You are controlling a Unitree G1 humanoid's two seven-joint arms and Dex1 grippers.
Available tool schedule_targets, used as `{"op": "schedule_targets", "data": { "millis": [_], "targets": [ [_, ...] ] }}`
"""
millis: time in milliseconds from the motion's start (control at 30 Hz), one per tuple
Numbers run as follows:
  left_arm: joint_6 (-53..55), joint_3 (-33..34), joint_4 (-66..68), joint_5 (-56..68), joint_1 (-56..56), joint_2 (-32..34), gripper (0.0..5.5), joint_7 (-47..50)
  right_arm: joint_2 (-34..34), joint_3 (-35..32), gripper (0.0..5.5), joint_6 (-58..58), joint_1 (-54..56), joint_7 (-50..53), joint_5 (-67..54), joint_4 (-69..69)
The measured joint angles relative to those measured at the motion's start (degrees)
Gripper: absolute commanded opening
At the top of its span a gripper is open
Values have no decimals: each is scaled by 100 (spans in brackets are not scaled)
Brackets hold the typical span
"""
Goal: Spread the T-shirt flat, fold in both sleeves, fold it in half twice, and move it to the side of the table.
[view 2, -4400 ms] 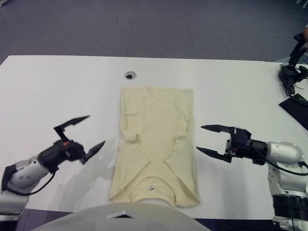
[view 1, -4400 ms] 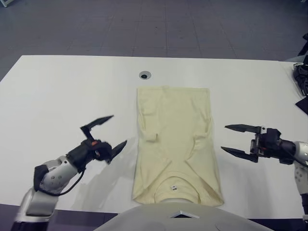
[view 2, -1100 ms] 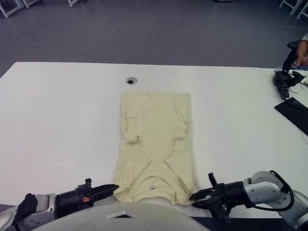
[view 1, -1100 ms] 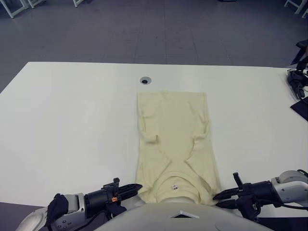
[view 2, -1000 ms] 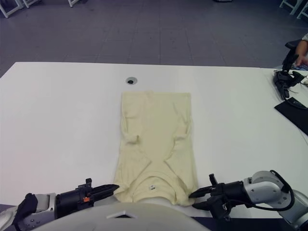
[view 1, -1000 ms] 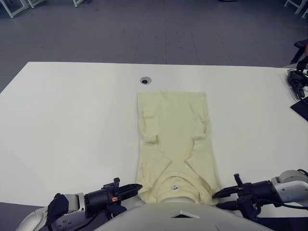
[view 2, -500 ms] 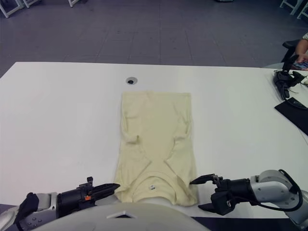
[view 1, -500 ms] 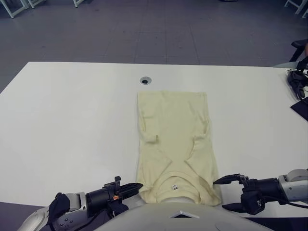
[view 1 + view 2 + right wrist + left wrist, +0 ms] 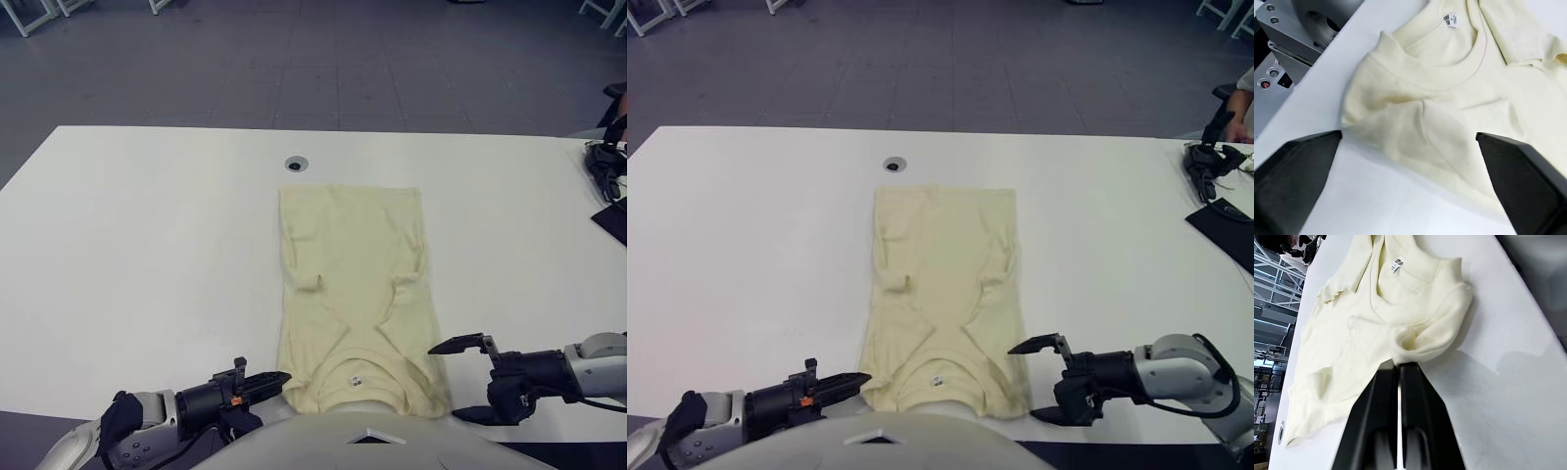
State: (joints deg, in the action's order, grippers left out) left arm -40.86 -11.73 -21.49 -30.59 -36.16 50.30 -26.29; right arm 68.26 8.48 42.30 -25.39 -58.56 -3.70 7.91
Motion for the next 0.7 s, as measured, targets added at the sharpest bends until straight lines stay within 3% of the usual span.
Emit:
{"op": "schedule_targets", "data": {
  "millis": [700],
  "targets": [
    [286, -58, 99, 542, 0, -3, 0, -173, -40, 310, 86, -71, 61, -28, 182, 5]
  ]
}}
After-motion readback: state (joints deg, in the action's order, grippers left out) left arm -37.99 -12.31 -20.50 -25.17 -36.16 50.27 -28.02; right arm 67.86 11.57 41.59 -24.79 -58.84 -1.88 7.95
